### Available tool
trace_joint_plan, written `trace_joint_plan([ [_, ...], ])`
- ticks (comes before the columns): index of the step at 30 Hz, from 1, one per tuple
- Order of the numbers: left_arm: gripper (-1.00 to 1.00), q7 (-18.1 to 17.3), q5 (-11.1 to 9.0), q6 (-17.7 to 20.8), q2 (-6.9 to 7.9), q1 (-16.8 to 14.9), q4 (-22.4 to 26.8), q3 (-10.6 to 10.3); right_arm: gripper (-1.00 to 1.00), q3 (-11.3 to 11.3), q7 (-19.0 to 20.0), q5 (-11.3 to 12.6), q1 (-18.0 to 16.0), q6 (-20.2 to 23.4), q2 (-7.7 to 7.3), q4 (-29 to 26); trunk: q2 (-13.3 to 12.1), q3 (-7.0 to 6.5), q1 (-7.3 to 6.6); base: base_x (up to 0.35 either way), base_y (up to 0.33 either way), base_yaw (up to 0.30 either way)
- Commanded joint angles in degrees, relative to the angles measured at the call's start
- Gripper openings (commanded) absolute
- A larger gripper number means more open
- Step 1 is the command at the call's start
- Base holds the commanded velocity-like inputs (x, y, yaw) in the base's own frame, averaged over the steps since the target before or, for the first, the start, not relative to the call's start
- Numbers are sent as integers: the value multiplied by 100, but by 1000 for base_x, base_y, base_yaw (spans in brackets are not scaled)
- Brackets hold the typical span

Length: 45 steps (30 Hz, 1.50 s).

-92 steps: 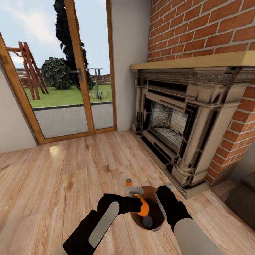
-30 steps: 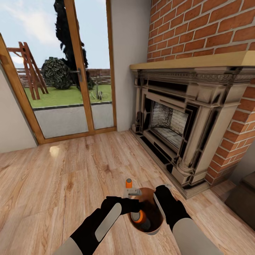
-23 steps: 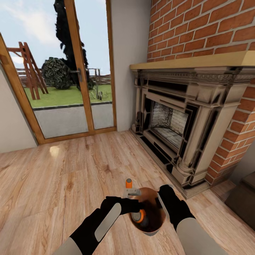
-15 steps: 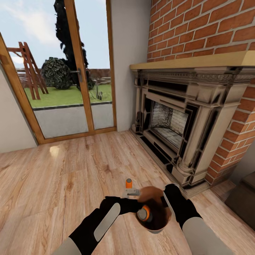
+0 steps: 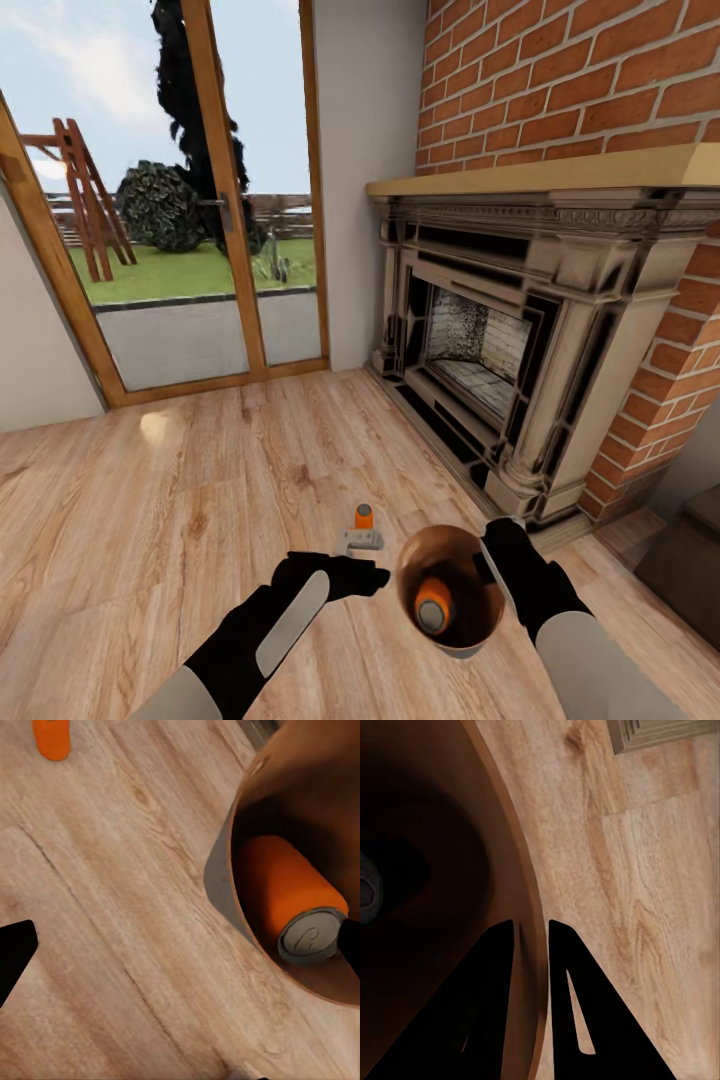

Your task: Put the three can of soda from the living room inside the tash can in the kitchen.

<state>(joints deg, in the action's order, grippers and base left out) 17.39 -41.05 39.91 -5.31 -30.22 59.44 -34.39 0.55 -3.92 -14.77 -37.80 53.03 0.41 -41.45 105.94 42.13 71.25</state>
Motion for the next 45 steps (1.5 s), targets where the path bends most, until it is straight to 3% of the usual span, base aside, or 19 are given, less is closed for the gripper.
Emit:
trace_joint_plan([
  [1, 100, 4, 12, 1, 2, 0, -3, 2, -100, -2, 62, 51, -5, -3, -20, -3, 0, -1, 0, 0, 0, 0],
  [9, 100, 86, 103, 16, 5, -69, -181, 22, -100, -3, 346, 47, -15, -3, -195, -4, 0, -1, 0, 0, 0, 0],
  [15, 100, 144, 113, -29, 1, -435, -1032, 34, -100, -2, 442, 45, -17, -3, -228, -11, 0, -1, 0, 0, 0, 0],
  [20, 100, 155, 99, -50, 3, -602, -1409, 46, -100, -2, 456, 47, -17, -3, -232, -10, 0, -1, 0, 0, 0, 0],
  [32, 100, 163, 73, -393, 3, -690, -1624, 63, -100, -2, 462, 51, -17, -3, -234, -7, 0, -1, 0, 0, 0, 0],
  [41, 100, 184, 79, -425, 4, -703, -1657, 69, -100, -4, 468, 55, -24, -8, -234, -5, 0, -1, 0, 0, 0, 0],
  [45, 100, 334, 77, -418, 1, -702, -1658, 166, -100, -11, 470, 59, -29, -10, -234, -4, 0, -1, 0, 0, 0, 0],
])
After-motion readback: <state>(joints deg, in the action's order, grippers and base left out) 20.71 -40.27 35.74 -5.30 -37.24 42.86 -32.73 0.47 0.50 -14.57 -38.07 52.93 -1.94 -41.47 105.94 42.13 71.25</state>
